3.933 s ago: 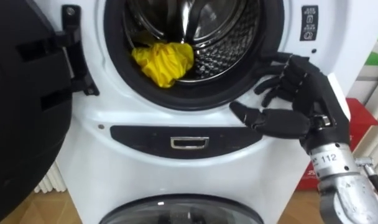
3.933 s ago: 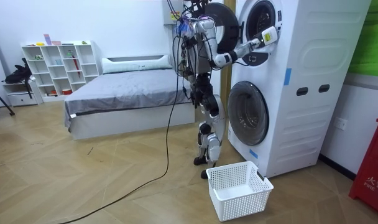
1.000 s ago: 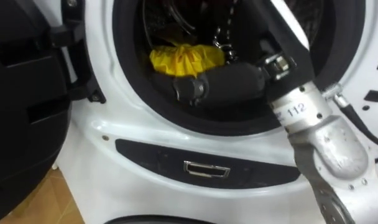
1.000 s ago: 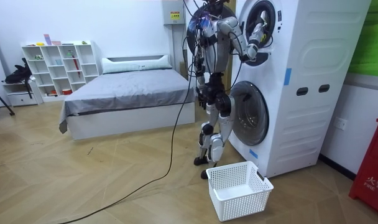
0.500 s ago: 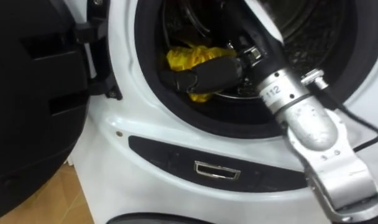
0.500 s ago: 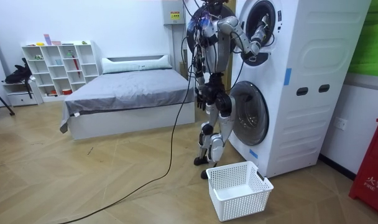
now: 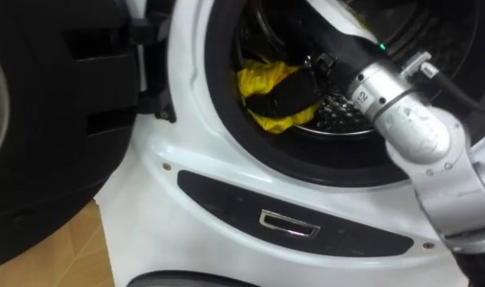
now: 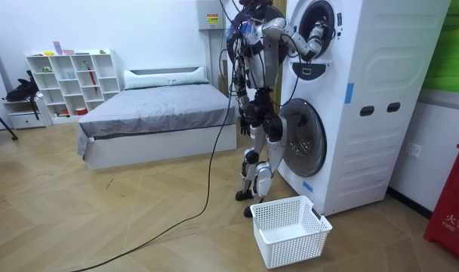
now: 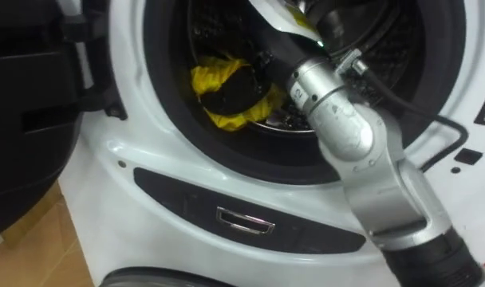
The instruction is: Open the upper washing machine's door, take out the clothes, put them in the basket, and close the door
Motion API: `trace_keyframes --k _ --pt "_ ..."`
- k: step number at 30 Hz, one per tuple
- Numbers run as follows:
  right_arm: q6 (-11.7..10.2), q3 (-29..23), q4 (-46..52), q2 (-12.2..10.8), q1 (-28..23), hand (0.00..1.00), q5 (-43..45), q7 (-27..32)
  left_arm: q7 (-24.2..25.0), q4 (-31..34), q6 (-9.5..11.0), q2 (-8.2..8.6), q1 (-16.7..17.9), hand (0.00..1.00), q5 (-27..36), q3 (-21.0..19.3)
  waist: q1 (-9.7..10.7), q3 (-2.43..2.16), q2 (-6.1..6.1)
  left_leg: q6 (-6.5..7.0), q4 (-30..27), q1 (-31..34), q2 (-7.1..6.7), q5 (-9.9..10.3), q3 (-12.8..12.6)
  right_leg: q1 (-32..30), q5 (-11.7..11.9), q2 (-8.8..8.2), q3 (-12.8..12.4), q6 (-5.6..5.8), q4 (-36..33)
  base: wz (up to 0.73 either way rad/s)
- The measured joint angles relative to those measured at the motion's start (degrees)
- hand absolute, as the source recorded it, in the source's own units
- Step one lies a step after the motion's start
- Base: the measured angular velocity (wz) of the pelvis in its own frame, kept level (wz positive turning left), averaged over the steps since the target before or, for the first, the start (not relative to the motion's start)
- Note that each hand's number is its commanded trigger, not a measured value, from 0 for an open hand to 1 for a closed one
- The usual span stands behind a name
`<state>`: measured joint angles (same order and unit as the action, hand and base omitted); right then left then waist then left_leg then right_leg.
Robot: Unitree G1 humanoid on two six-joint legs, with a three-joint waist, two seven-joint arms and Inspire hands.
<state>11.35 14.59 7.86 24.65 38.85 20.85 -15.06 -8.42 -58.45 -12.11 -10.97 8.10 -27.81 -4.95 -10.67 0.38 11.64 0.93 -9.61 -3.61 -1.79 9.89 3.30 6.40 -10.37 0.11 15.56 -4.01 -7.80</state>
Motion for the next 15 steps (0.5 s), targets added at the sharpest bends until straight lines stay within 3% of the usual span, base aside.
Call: trace_keyframes --k 6,10,15 --pt "-0.03 0.0 0.34 2.72 -0.01 0.0 0.95 -5.63 0.27 0.01 -0.1 -0.98 -0.23 0.0 0.04 -0.65 0.11 0.11 0.45 0.0 -0.02 0.17 -0.02 0.01 0.06 0.05 0.01 0.1 -0.1 -0.02 -0.1 0.02" --pt "-0.04 0.0 2.18 4.07 0.0 0.0 2.87 -9.01 0.62 0.39 -0.06 -1.19 -0.14 0.0 0.06 -1.0 0.7 -0.12 0.76 0.0 -0.06 0.23 -0.04 0.01 0.07 0.11 0.01 0.01 0.27 -0.01 -0.08 0.04" --pt "0.08 -0.01 3.67 4.28 -0.01 0.0 4.58 -12.57 0.64 0.6 0.03 -1.45 -0.28 0.0 0.05 -1.09 1.19 -0.18 1.03 0.01 0.07 0.06 -0.02 0.02 0.04 0.23 0.02 0.05 0.24 0.01 0.0 0.0"
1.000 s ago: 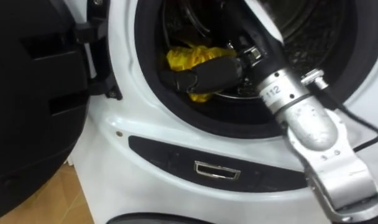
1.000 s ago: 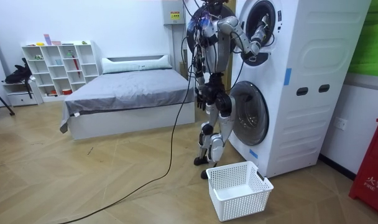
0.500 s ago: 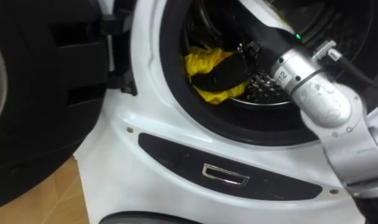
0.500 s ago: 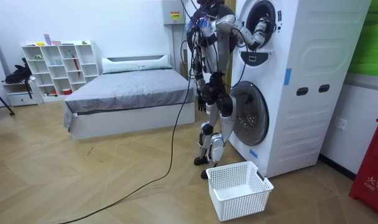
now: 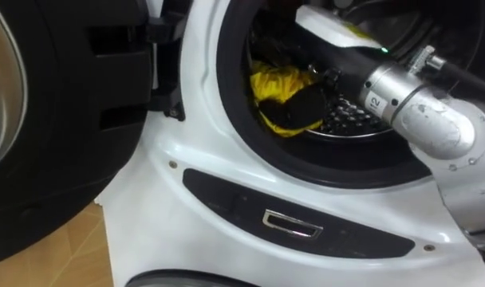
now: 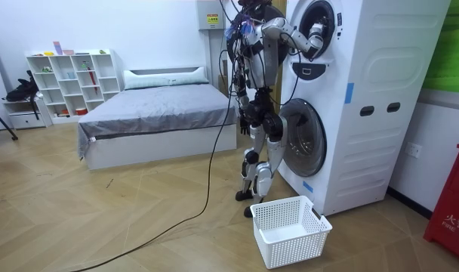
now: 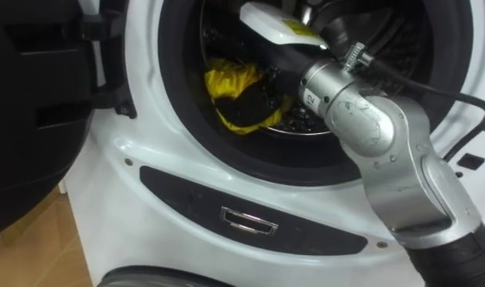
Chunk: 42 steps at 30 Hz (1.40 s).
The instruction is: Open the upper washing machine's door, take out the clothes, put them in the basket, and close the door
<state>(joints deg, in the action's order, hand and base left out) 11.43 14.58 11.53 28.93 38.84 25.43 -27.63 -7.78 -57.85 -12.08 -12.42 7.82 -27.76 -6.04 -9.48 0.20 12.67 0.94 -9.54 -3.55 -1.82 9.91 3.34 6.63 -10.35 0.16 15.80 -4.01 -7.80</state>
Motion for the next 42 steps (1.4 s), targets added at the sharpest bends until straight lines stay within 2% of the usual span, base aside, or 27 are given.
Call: trace_keyframes --k 3,7,12,24,28,29,30,31,42 --pt "0.07 0.01 0.95 1.17 -0.35 0.0 3.23 -3.32 0.26 0.4 -0.03 0.01 0.0 0.0 0.0 0.01 0.38 0.09 0.17 0.04 0.02 0.0 0.01 0.04 -0.02 0.05 0.0 0.0 -0.04 0.01 0.01 0.0" --pt "1.97 -0.01 0.85 2.78 -3.1 0.0 8.15 -7.6 1.32 0.61 -0.05 -0.38 -0.23 0.0 0.06 -0.58 1.17 0.1 0.18 0.14 -0.04 -0.2 0.01 0.1 -0.03 0.11 0.01 -0.04 -0.05 0.01 -0.03 0.0" --pt "2.45 -0.88 2.49 2.9 -6.16 0.0 9.36 -10.1 1.59 -0.05 0.18 -1.23 -0.88 0.0 0.05 -0.49 1.99 0.18 0.07 0.15 0.03 -0.23 0.1 0.11 -0.19 -0.22 0.03 0.03 -0.28 0.03 -0.22 -0.03" --pt "2.47 -2.92 5.31 2.99 -8.48 0.0 13.33 -13.31 1.25 -0.08 0.73 -1.26 -0.66 0.0 -0.03 -0.58 1.47 0.36 -0.18 0.55 -0.01 -0.3 0.19 0.49 -0.89 -0.63 0.26 0.01 -1.57 0.41 -0.84 -0.03" --pt "2.49 -4.07 5.71 3.01 -8.62 0.02 13.57 -15.0 1.25 0.47 0.73 -1.26 -0.65 0.0 -0.07 -0.62 1.53 0.56 -0.45 0.78 -0.05 -0.29 0.19 0.62 -1.01 -0.66 0.41 -0.02 -1.67 0.65 -0.84 -0.01" --pt "2.49 -4.29 5.73 3.01 -8.65 0.54 13.57 -15.21 1.25 0.52 0.73 -1.26 -0.66 0.0 -0.08 -0.64 1.53 0.57 -0.46 0.79 -0.05 -0.29 0.19 0.63 -1.01 -0.67 0.41 -0.02 -1.67 0.66 -0.84 0.0" --pt "2.5 -4.57 5.81 3.01 -8.67 0.62 13.56 -15.68 1.24 0.52 0.73 -1.26 -0.67 0.0 -0.06 -0.63 1.56 0.58 -0.48 0.82 -0.06 -0.32 0.2 0.64 -1.03 -0.67 0.44 -0.05 -1.73 0.7 -0.84 0.0" --pt "2.52 -4.59 5.92 3.01 -8.67 1.0 13.57 -15.7 1.24 0.51 0.73 -1.26 -0.61 0.0 -0.06 -0.62 1.84 0.59 -0.48 0.84 -0.07 -0.25 0.2 0.65 -1.02 -0.65 0.51 -0.04 -1.75 0.81 -0.84 0.0" --pt "3.68 -7.04 7.99 3.03 -8.73 1.0 15.96 -14.04 1.23 0.52 1.18 -1.25 -0.59 0.0 -0.11 -0.52 2.65 0.61 -0.55 0.94 -0.06 -0.08 0.11 0.7 -1.06 -0.61 0.53 0.01 -1.72 0.85 -0.84 0.01"
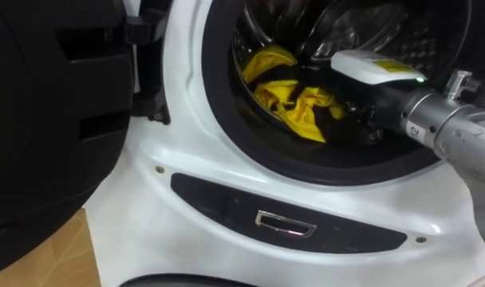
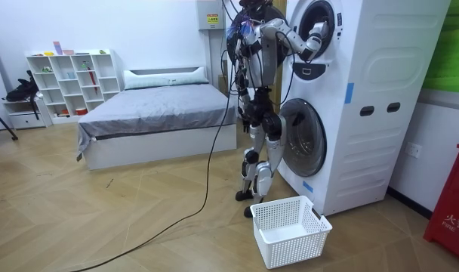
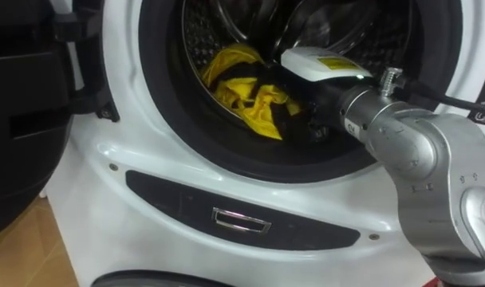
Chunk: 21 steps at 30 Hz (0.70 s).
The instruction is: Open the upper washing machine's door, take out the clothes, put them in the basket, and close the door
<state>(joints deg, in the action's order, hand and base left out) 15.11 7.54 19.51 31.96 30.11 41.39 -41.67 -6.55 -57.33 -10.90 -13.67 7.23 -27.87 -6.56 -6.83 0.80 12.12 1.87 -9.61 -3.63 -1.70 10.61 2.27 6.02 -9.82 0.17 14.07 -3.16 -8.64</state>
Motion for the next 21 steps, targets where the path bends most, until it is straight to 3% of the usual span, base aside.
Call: trace_keyframes --k 8,21 --pt "-0.05 -0.07 2.36 0.0 -0.26 1.0 0.83 0.39 -0.34 1.69 0.44 -0.02 1.12 0.0 0.02 0.1 0.19 -0.09 -0.3 0.08 0.09 -0.16 0.0 0.05 0.0 -0.1 0.0 -0.04 -0.22 0.0 0.02 0.0" --pt "-0.11 -0.02 2.47 0.0 0.94 1.0 -2.01 0.3 -2.23 2.09 1.71 -0.31 1.38 0.0 0.15 0.01 -0.24 -0.14 -0.5 0.09 0.59 -0.56 0.04 0.05 -0.82 -0.4 0.0 0.21 -2.89 0.01 -0.01 -0.05"
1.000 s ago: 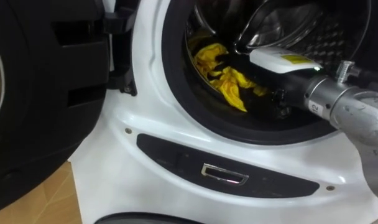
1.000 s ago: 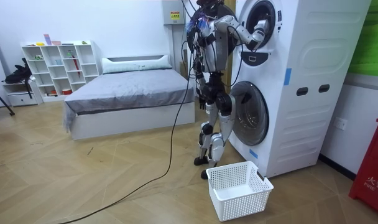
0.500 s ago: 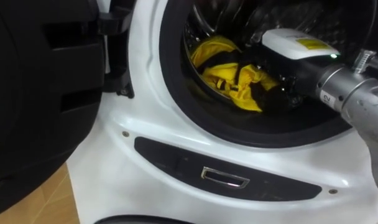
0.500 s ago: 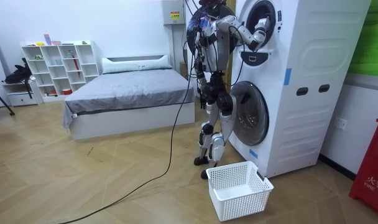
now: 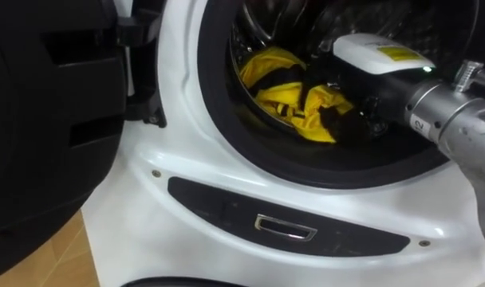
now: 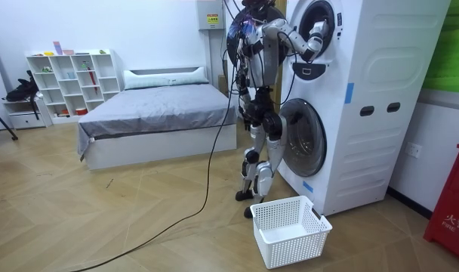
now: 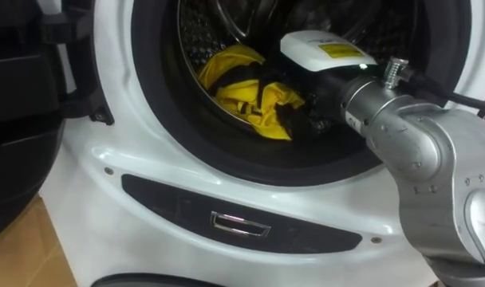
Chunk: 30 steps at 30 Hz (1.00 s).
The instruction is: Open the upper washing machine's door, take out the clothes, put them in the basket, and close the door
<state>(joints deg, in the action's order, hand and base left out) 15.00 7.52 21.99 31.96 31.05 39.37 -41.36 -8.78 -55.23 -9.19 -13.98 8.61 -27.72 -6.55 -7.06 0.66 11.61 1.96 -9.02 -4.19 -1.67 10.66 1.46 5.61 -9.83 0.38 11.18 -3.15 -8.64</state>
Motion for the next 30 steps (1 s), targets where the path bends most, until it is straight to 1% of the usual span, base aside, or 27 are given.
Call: trace_keyframes --k 3,4,6,7,8,10,11,12,13,14,16,17,19,20,21,22,23,25,26,29,30 --pt "-0.02 -0.49 0.48 0.01 0.3 1.0 -2.95 0.03 -1.64 -0.06 0.08 0.03 0.18 0.0 -0.28 -0.12 0.34 -0.08 -0.03 0.0 0.0 0.0 0.05 0.0 -0.56 -0.1 0.0 -0.02 -0.02 0.0 -0.03 -0.06" --pt "-0.02 -0.55 1.66 0.02 0.3 1.0 -3.65 0.02 -1.98 0.01 0.08 0.09 0.32 0.0 -1.38 -0.15 0.37 -0.2 -0.12 0.0 -0.01 0.12 0.08 0.0 -0.89 -0.37 0.0 -0.06 -0.05 0.0 -0.04 -0.12" --pt "-0.13 -1.29 3.22 0.02 0.3 1.0 -5.93 0.03 -2.14 0.04 0.08 0.09 0.56 0.0 -1.9 -0.25 0.46 -0.63 -0.17 0.0 -0.04 0.4 0.09 -0.01 -1.27 -0.77 0.0 -0.13 -0.24 0.0 -0.04 -0.11" --pt "-0.23 -1.88 3.73 0.02 0.29 1.0 -8.57 0.12 -2.61 0.04 0.09 0.09 1.02 0.0 -1.82 -0.21 0.71 -0.56 -0.56 0.01 -0.2 0.35 0.07 -0.01 -1.28 -0.7 0.0 -0.17 -0.44 0.0 -0.03 -0.06" --pt "-0.3 -2.22 3.91 0.02 0.29 1.0 -10.06 0.29 -3.11 0.04 0.09 0.13 1.31 0.0 -1.78 -0.15 1.07 -0.68 -0.59 0.01 -0.3 0.32 0.07 -0.01 -1.28 -0.63 0.0 -0.19 -0.42 0.0 -0.02 0.0" --pt "-0.51 -3.11 5.83 0.01 0.16 1.0 -14.94 1.96 -5.2 0.0 0.14 0.44 2.83 0.0 -1.76 -0.19 2.33 -0.6 -1.09 0.01 -0.34 0.0 0.16 -0.01 -1.33 -0.34 0.0 -0.23 -0.73 0.0 -0.03 -0.02" --pt "-0.63 -3.58 6.72 0.0 -0.04 1.0 -16.19 2.39 -5.71 -0.01 0.15 0.65 3.3 0.0 -1.77 -0.32 2.49 -0.53 -1.23 0.01 -0.33 -0.12 0.32 -0.01 -1.53 -0.3 0.0 -0.22 -1.09 0.0 -0.03 -0.15" --pt "-0.92 -4.65 8.81 -0.01 -0.57 1.0 -18.28 3.29 -6.58 -0.01 0.21 1.21 3.93 0.0 -1.81 -0.72 2.67 -0.43 -1.52 0.01 -0.32 -0.36 0.44 -0.01 -2.26 -0.17 0.0 -0.2 -1.54 0.01 -0.03 -0.22" --pt "-1.38 -5.05 10.98 -0.01 -0.76 1.0 -19.31 4.41 -6.95 -0.01 0.5 1.9 4.94 0.0 -1.88 -1.34 2.92 -0.51 -1.92 0.01 -0.32 -0.53 0.48 0.0 -2.72 -0.09 0.01 -0.2 -1.83 0.02 -0.04 -0.19" --pt "-1.79 -5.4 11.85 0.0 -0.97 1.0 -19.91 4.87 -6.98 -0.06 0.56 2.2 5.45 0.0 -1.93 -1.54 3.55 -0.52 -2.14 0.02 -0.32 -0.56 0.51 0.0 -2.83 -0.08 0.02 -0.21 -1.85 0.04 -0.04 -0.05" --pt "-4.09 -8.09 14.66 -0.26 -4.07 1.0 -22.78 6.99 -6.98 -0.2 0.72 3.05 6.17 0.0 -2.08 -1.97 3.87 -0.5 -2.71 0.12 -0.32 -0.57 0.61 0.08 -2.87 -0.02 0.11 -0.15 -1.78 0.19 -0.05 0.02" --pt "-4.56 -8.86 14.97 -0.5 -5.02 1.0 -23.47 7.4 -6.98 -0.18 0.79 3.2 6.2 0.0 -2.08 -1.97 3.96 -0.5 -2.83 0.14 -0.32 -0.55 0.65 0.1 -2.88 -0.02 0.16 -0.11 -1.77 0.26 -0.05 0.0" --pt "-6.38 -11.75 16.18 -1.95 -8.96 1.0 -24.62 8.96 -7.01 -0.16 1.08 3.96 6.28 0.0 -1.96 -2.0 4.17 -0.36 -3.51 0.24 -0.34 -0.28 0.77 0.34 -3.06 -0.09 0.22 -0.05 -1.76 0.33 -0.27 0.02" --pt "-6.84 -12.4 16.63 -2.15 -10.15 1.0 -24.89 9.58 -7.02 -0.17 1.16 4.19 6.3 0.0 -1.95 -1.99 4.18 -0.35 -3.76 0.26 -0.36 -0.25 0.79 0.44 -3.09 -0.1 0.23 -0.06 -1.76 0.34 -0.3 0.0" --pt "-8.17 -13.76 17.32 -2.5 -12.94 1.0 -25.4 10.83 -7.02 -0.18 1.37 4.53 6.49 0.0 -1.98 -2.07 4.2 -0.34 -4.09 0.35 -0.51 -0.07 0.78 0.61 -3.1 -0.06 0.25 -0.06 -1.8 0.37 -0.3 0.0" --pt "-9.28 -14.46 17.99 -2.61 -15.31 1.0 -25.9 11.98 -7.03 -0.2 1.83 4.68 6.87 0.0 -1.96 -2.54 4.17 -0.42 -4.3 0.36 -0.59 -0.01 0.74 0.63 -3.18 0.0 0.26 -0.08 -1.85 0.37 -0.15 0.0" --pt "-9.73 -14.93 18.38 -2.73 -16.46 1.0 -26.26 12.35 -7.04 -0.21 2.09 4.7 7.04 0.0 -1.96 -2.84 4.16 -0.43 -4.33 0.36 -0.62 -0.02 0.71 0.63 -3.19 0.04 0.26 -0.09 -1.85 0.36 -0.1 0.0" --pt "-11.33 -16.47 19.45 -3.37 -20.08 1.0 -28.81 14.54 -7.14 -0.4 2.29 4.74 7.57 0.0 -1.8 -4.0 4.27 -0.48 -4.46 0.37 -0.9 -0.17 0.66 0.62 -3.25 0.18 0.27 -0.14 -1.86 0.38 -0.03 0.0" --pt "-11.87 -16.67 19.45 -3.49 -20.77 1.0 -29.69 15.23 -7.21 -0.44 2.29 4.74 7.71 0.0 -1.78 -4.05 4.34 -0.51 -4.51 0.38 -0.96 -0.18 0.65 0.62 -3.26 0.25 0.29 -0.15 -1.84 0.41 0.0 0.03" --pt "-15.14 -17.56 19.86 -3.52 -24.33 1.0 -32.29 18.19 -8.19 -0.38 3.32 4.83 8.86 0.0 -1.8 -4.02 5.61 -0.69 -4.83 0.48 -0.9 -0.24 0.63 0.68 -2.89 0.46 0.46 -0.18 -1.79 0.69 -0.08 0.08" --pt "-15.71 -17.69 19.93 -3.52 -25.02 1.0 -32.29 18.66 -8.25 -0.38 3.33 4.84 8.91 0.0 -1.86 -4.02 5.64 -0.71 -4.86 0.5 -0.82 -0.27 0.64 0.69 -2.86 0.48 0.47 -0.18 -1.79 0.71 -0.09 0.07"
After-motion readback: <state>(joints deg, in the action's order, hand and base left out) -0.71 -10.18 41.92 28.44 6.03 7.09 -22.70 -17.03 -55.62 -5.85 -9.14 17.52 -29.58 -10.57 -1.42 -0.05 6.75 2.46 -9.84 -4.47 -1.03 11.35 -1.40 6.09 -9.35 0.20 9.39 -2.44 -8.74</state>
